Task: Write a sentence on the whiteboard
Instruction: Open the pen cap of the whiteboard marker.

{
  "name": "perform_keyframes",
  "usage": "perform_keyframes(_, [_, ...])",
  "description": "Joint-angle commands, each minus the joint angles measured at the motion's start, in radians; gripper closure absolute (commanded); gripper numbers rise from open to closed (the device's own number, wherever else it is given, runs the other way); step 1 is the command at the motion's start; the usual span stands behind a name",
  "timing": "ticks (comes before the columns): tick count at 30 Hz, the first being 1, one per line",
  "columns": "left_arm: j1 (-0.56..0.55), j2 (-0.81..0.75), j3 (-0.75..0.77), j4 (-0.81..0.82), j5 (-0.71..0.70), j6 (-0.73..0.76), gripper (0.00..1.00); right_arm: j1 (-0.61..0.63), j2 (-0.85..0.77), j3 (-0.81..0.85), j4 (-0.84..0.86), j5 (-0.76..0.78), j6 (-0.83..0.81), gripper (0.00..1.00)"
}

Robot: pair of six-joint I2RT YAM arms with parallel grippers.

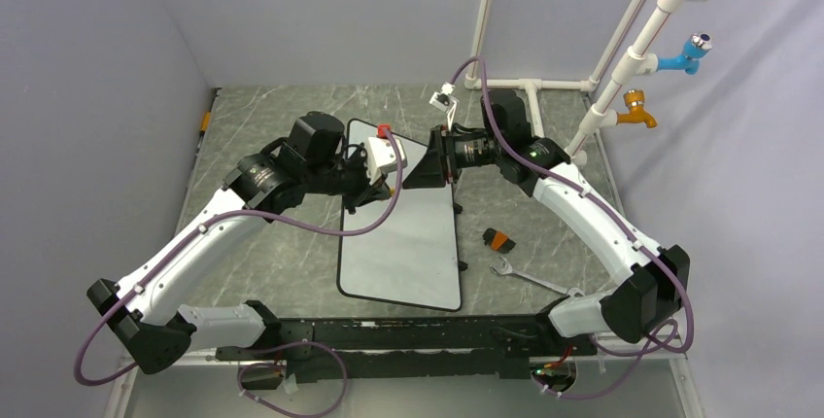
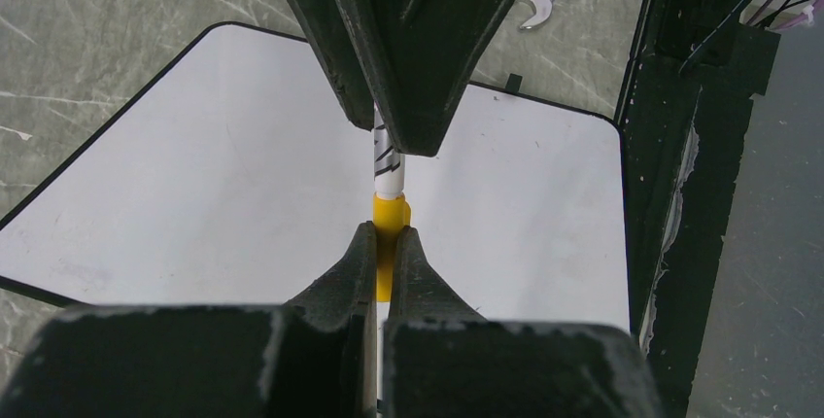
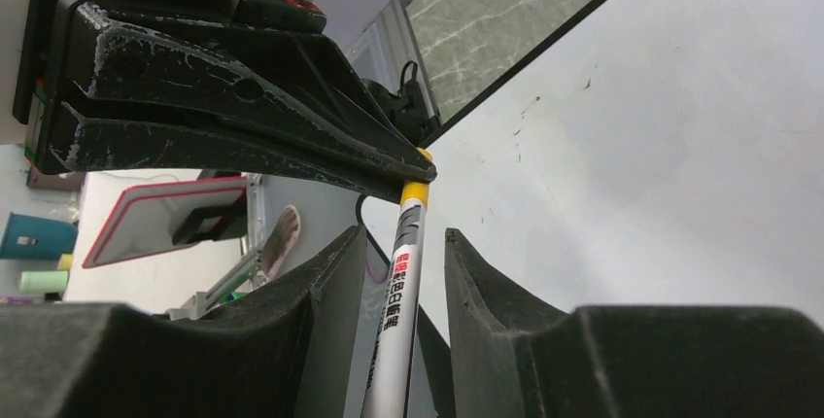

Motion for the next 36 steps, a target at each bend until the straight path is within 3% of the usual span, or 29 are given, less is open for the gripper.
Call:
perform_keyframes(1, [-0.007,-0.024,-0.005,0.016,0.0,0.02,1.0,0.004,-0.007,0.04,0.008,-0.017,-0.013,0.63])
perform_keyframes(16, [-0.01,-0.018,-0.01,0.018,-0.03,0.02,1.0,0.012,0.011,0.048,-0.039,-0.004,-0.037,0.8])
perform_keyframes(36, [-0.018,-0.019,-0.022,0.021,-0.04,0.018,1.0,0.038,0.036,0.047,0.011,-0.01,-0.004,0.76])
